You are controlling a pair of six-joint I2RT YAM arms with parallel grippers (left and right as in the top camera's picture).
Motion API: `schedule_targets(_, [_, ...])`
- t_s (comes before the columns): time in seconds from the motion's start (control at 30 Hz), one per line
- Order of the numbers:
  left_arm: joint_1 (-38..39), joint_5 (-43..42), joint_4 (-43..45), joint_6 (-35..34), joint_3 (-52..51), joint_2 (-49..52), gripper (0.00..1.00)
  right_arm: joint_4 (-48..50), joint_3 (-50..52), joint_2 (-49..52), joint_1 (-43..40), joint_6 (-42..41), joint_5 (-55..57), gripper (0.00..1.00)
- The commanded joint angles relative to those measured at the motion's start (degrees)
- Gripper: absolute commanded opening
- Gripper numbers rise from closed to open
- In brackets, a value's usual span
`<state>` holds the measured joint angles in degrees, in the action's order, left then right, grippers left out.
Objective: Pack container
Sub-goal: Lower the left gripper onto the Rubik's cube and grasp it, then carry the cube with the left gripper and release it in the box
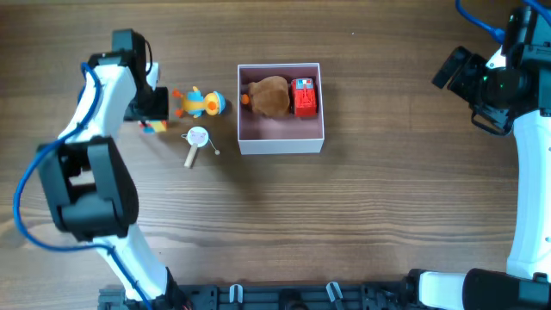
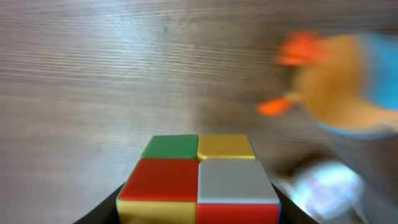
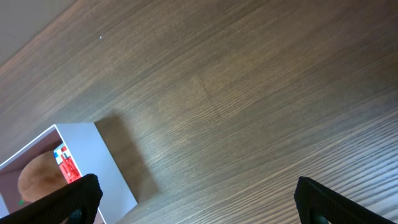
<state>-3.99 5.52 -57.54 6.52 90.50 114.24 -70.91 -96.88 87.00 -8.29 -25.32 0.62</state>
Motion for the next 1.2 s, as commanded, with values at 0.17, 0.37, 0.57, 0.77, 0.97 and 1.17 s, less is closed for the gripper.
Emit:
schedule_targets(0.17, [24.2,-0.1,-2.9,-17.9,5.9,-21.2,0.49,0.2,-0.3,-0.1,0.0,-0.3,0.4,1.0])
schedule_targets(0.37, [39.4,-0.1,0.4,-31.8,5.9,-14.3,0.45,0.2,-0.3,-0.1,0.0,-0.3,0.4,1.0])
schedule_targets(0.57, [45.1,-0.1,7.3,-35.6,5.9,1.4,0.45,0.2,-0.3,-0.1,0.0,-0.3,0.4,1.0])
schedule_targets(0.77, [45.1,0.0,8.7,-36.0,5.9,3.8,0.44,0.2,-0.3,-0.1,0.0,-0.3,0.4,1.0])
schedule_targets(0.97, [46.4,-0.7,8.5,-40.5,5.9,3.8,0.54,0.2,-0.3,-0.1,0.0,-0.3,0.4,1.0])
schedule_targets(1.17, [47.5,-0.7,8.8,-40.5,5.9,3.7,0.56,0.2,-0.3,-0.1,0.0,-0.3,0.4,1.0])
